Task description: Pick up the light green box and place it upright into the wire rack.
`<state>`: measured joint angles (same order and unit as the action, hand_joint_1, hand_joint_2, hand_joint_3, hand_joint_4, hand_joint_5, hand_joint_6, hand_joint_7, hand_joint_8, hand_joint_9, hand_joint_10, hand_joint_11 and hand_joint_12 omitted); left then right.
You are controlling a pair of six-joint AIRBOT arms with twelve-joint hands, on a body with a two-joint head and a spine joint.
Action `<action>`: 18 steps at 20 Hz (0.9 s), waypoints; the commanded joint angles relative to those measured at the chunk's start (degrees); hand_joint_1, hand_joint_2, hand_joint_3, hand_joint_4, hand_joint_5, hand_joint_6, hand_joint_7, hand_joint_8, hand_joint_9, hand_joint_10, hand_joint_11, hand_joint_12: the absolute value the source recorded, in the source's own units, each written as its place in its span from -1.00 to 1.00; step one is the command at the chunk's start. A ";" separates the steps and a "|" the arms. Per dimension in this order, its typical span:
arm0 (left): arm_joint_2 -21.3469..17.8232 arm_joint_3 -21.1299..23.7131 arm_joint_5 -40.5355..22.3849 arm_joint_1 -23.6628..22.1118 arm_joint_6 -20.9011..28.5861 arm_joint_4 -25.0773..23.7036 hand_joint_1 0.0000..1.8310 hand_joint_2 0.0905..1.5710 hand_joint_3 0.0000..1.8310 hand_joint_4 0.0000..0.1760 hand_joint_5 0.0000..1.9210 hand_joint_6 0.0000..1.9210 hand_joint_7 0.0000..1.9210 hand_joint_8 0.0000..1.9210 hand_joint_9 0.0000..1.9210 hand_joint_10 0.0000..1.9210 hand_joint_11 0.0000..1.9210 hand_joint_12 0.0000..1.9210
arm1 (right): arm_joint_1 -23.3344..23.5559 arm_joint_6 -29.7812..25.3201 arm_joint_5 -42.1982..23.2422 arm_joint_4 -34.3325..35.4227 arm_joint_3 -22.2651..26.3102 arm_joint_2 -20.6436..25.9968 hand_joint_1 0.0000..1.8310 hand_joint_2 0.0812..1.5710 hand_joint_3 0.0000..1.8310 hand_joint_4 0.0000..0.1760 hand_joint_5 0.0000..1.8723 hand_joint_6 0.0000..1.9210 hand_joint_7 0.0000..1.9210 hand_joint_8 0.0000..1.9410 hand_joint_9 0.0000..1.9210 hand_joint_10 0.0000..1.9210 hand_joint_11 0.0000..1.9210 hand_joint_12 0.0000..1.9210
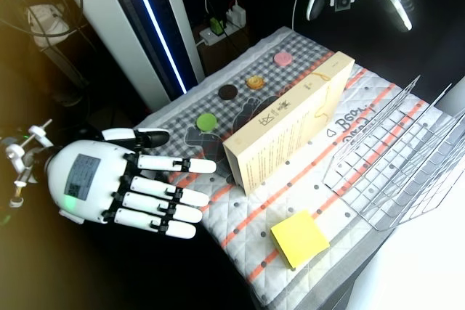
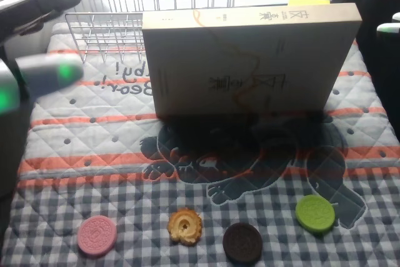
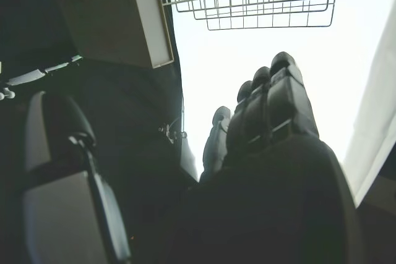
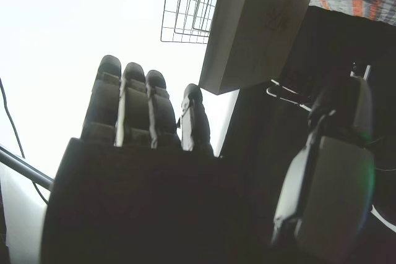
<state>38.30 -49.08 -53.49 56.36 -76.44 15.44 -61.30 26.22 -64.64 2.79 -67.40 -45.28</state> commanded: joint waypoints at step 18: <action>0.79 -0.97 -4.65 -0.36 0.26 0.69 -0.19 0.04 -1.00 1.00 -0.86 -1.00 -0.93 -0.99 -0.97 -1.00 -1.00 -0.73 | 30.01 5.26 7.88 -12.42 -6.46 -9.67 -0.35 0.04 -1.00 1.00 -1.00 -1.00 -1.00 -1.00 -1.00 -1.00 -0.94 -0.97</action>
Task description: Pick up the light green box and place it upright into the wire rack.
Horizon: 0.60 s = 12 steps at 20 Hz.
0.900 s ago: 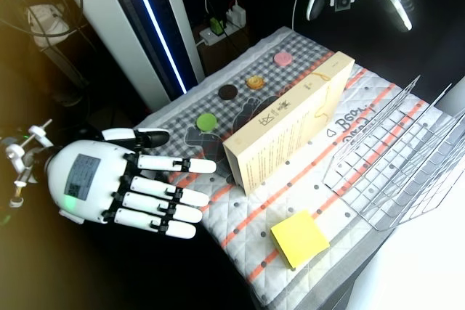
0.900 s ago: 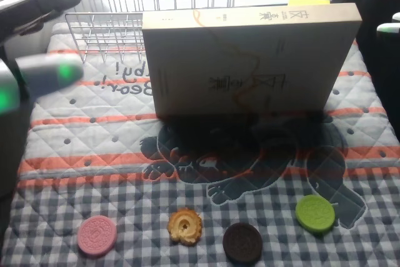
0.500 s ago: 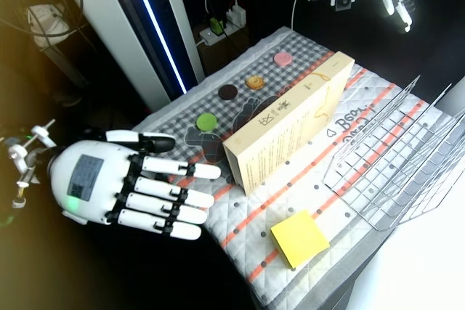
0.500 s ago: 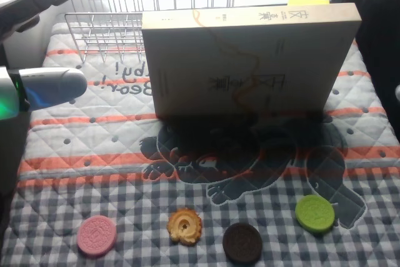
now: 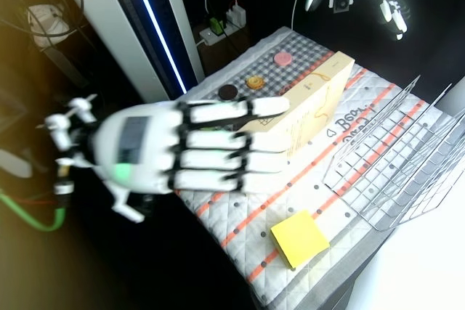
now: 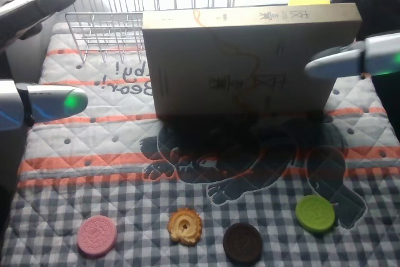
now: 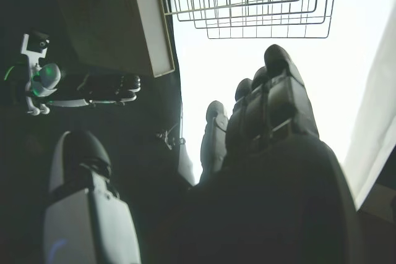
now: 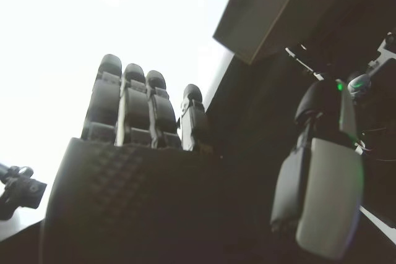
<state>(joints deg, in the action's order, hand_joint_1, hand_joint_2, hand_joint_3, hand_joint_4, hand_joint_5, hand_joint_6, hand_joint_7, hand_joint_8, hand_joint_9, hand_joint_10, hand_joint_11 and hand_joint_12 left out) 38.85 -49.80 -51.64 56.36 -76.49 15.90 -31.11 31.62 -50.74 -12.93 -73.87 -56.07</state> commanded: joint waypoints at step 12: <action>1.08 -1.02 -5.19 -0.68 0.55 0.23 -0.19 0.09 -1.00 1.00 -0.86 -1.00 -0.93 -1.00 -0.96 -1.00 -1.00 -0.71 | 6.22 -7.13 5.33 -8.00 -6.84 -7.04 -0.23 0.03 -1.00 1.00 -1.00 -1.00 -0.90 -0.99 -0.90 -0.99 -1.00 -0.64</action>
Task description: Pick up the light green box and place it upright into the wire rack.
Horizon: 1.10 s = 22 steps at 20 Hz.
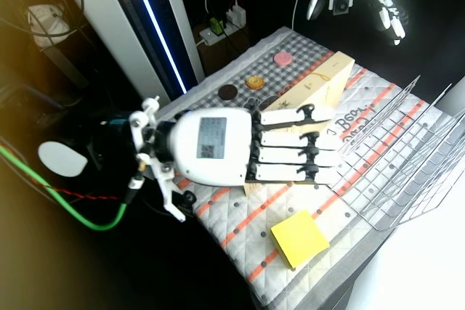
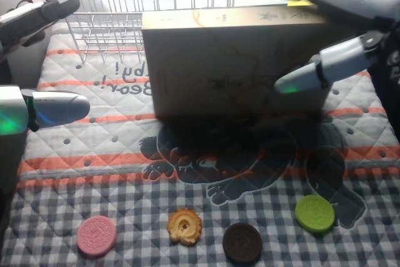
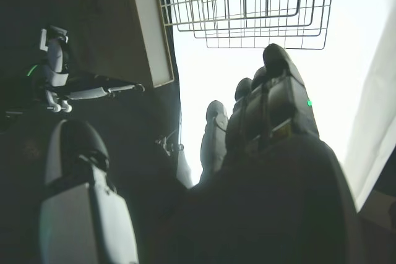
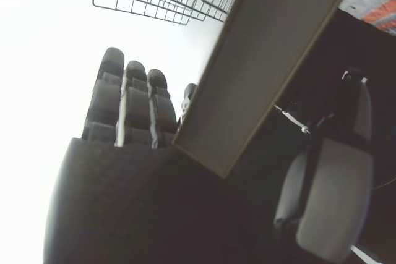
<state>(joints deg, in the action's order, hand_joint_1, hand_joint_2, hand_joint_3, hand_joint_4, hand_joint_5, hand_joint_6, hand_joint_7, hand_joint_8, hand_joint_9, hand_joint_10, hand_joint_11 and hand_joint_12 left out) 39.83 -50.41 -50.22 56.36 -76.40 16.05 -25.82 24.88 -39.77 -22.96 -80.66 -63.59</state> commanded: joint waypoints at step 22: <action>0.43 -0.79 -6.25 -0.77 1.18 0.28 -0.23 0.10 -1.00 1.00 -0.84 -1.00 -0.88 -1.00 -0.90 -0.99 -1.00 -0.46 | -0.78 -5.72 -5.66 -0.75 0.19 -0.41 0.44 0.26 -1.00 -1.00 0.16 -0.27 0.42 -0.58 0.35 -0.28 0.21 0.14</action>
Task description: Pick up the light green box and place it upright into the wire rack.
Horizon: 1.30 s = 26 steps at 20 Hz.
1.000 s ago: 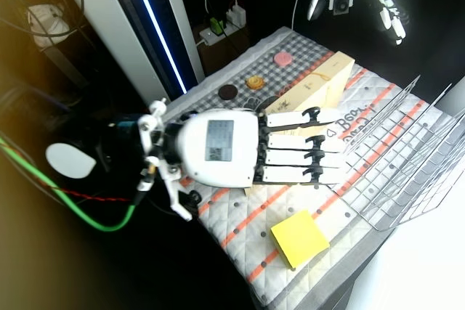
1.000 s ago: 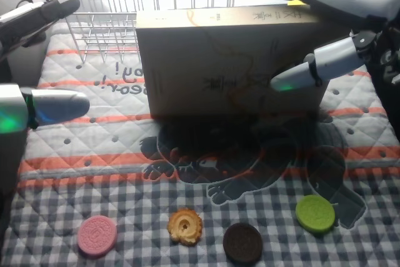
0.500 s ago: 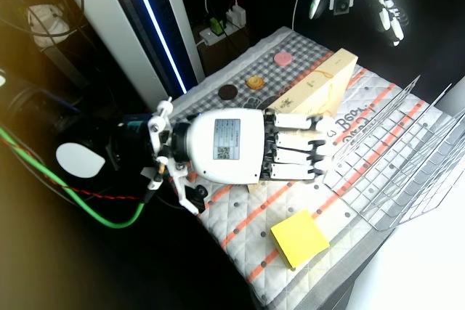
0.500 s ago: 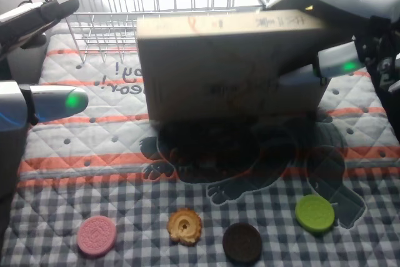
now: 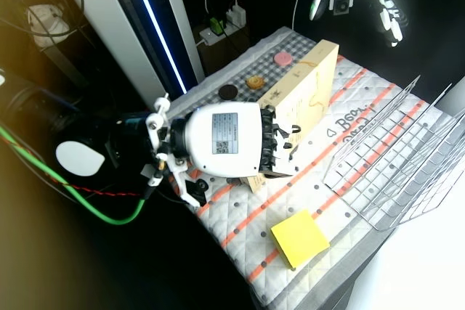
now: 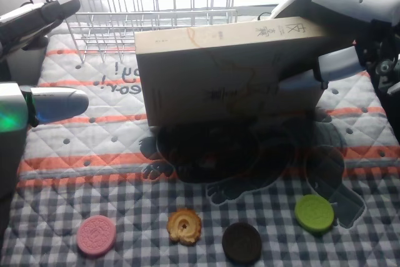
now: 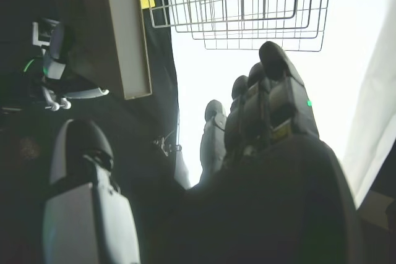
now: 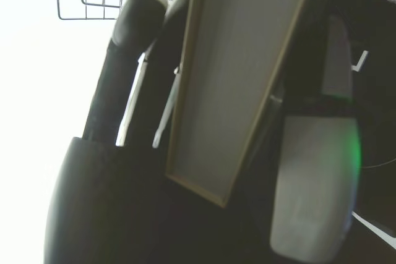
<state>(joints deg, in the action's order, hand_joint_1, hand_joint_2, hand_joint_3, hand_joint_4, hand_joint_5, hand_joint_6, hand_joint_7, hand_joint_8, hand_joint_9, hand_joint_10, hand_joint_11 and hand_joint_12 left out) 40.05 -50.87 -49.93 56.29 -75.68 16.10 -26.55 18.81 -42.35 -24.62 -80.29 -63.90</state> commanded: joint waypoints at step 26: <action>3.43 -2.99 -2.92 -4.00 1.42 -1.45 -0.28 0.12 -1.00 1.00 -0.85 -1.00 -0.86 -1.00 -0.89 -1.00 -1.00 -0.47 | 20.96 -9.37 -1.50 -2.28 -15.34 -9.81 0.35 0.39 -1.00 -1.00 -0.08 0.18 0.17 -0.19 0.46 -0.98 0.38 -0.60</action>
<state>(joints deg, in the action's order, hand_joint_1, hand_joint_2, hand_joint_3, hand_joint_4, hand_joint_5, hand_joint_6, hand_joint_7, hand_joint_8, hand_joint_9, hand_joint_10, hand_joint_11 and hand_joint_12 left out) 43.42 -53.67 -45.84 53.08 -74.74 14.52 -6.63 9.85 -38.26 -30.04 -95.35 -74.19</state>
